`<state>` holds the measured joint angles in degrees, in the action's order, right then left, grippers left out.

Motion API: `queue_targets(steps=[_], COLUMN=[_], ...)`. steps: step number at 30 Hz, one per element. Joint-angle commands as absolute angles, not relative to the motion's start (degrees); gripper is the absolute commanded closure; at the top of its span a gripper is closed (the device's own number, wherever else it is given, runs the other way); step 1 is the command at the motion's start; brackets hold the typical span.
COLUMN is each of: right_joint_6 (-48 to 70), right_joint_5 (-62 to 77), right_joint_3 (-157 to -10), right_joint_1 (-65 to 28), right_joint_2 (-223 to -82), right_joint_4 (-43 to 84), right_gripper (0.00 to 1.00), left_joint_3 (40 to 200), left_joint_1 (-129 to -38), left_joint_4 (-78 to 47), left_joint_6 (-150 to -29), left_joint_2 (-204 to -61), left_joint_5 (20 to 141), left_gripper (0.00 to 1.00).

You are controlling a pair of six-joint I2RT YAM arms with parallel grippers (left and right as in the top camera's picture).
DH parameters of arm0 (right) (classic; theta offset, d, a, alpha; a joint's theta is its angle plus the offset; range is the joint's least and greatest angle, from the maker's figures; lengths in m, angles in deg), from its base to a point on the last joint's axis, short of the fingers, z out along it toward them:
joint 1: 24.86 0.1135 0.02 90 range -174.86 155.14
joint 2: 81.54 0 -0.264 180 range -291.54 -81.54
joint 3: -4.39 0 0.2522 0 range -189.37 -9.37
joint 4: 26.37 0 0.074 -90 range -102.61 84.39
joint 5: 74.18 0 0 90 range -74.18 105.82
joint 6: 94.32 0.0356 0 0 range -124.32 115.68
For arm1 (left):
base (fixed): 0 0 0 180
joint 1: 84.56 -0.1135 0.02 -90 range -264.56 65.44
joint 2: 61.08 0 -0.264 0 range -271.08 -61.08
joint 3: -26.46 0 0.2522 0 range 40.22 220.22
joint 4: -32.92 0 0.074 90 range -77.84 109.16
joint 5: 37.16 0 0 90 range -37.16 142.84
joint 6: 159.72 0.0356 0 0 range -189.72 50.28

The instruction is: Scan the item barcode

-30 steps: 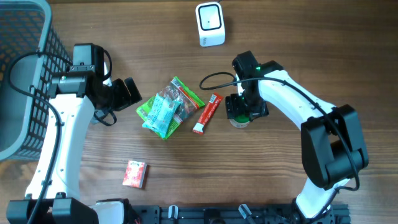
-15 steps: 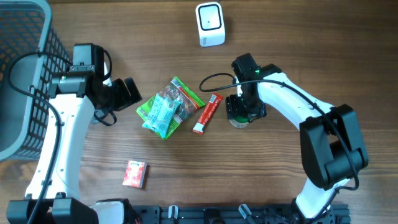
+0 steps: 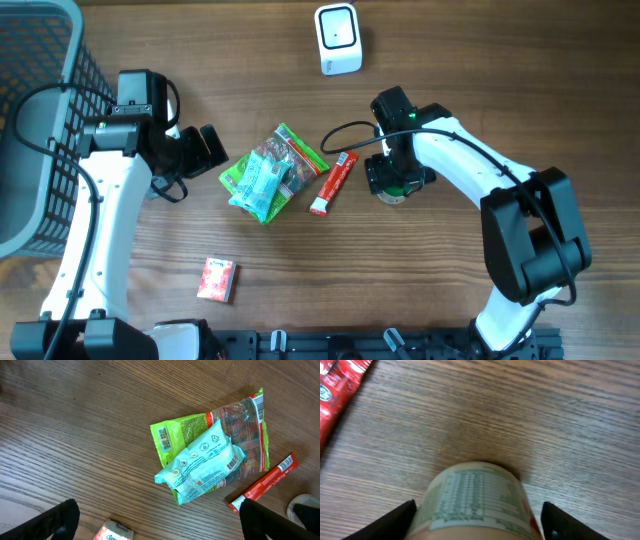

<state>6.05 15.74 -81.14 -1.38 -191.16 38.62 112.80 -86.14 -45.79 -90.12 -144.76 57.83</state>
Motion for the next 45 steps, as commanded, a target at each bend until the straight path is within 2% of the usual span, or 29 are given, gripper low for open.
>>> queue_targets(steps=[1,6,13,16,18,22,25,27,29,31,32,33,35,39,41,45], right_joint_6=[5.0,14.7,19.9,20.1,20.0,19.4,14.0,10.8,8.1,7.3,7.4,7.9,10.2,13.6,13.8,13.8], right_joint_5=[17.9,14.9,9.7,10.8,12.6,14.1,14.1,14.1,14.4,15.6,16.3,16.2,16.0,15.8,15.7,13.1], right_joint_3=[-84.4,-85.9,-85.7,-85.7,-85.7,-85.7,-85.7,-85.7,-85.7,-85.7,-85.7,-85.7,-85.7,-85.7,-85.7,-85.4], right_joint_1=[-1.4,-1.4,-1.4,-1.4,-1.4,-1.4,-1.4,-1.4,-1.4,-1.4,-1.4,-1.4,-1.4,-1.4,-1.4,-1.4], right_joint_2=[-191.9,-191.9,-191.9,-191.9,-191.9,-191.9,-191.9,-191.9,-191.9,-191.9,-191.9,-191.9,-191.9,-191.9,-191.9,-191.9], right_joint_4=[40.9,45.0,45.7,45.5,45.5,45.5,45.0,44.6,44.1,43.5,43.3,43.1,43.2,43.7,44.3,43.9], right_gripper=[0.13,0.09,0.07,0.12,0.19,0.21,0.23,0.26,0.35,0.36,0.35,0.27,0.19,0.13,0.0,0.0], left_joint_3=[112.8,112.8,112.8,112.8,112.8,112.8,112.8,112.8,112.8,112.8,112.8,112.8,112.8,112.8,112.8,112.8], left_joint_1=[-86.3,-86.3,-86.3,-86.3,-86.3,-86.3,-86.3,-86.3,-86.3,-86.3,-86.3,-86.3,-86.3,-86.3,-86.3,-86.3], left_joint_4=[-45.8,-45.8,-45.8,-45.8,-45.8,-45.8,-45.8,-45.8,-45.8,-45.8,-45.8,-45.8,-45.8,-45.8,-45.8,-45.8], left_joint_6=[-89.4,-89.4,-89.4,-89.4,-89.4,-89.4,-89.4,-89.4,-89.4,-89.4,-89.4,-89.4,-89.4,-89.4,-89.4,-89.4], left_joint_2=[-144.8,-144.8,-144.8,-144.8,-144.8,-144.8,-144.8,-144.8,-144.8,-144.8,-144.8,-144.8,-144.8,-144.8,-144.8,-144.8], left_joint_5=[58.3,58.3,58.3,58.3,58.3,58.3,58.3,58.3,58.3,58.3,58.3,58.3,58.3,58.3,58.3,58.3], left_gripper=[0.0,0.0,0.0,0.0,0.0,0.0,0.0,0.0,0.0,0.0,0.0,0.0,0.0,0.0,0.0,0.0])
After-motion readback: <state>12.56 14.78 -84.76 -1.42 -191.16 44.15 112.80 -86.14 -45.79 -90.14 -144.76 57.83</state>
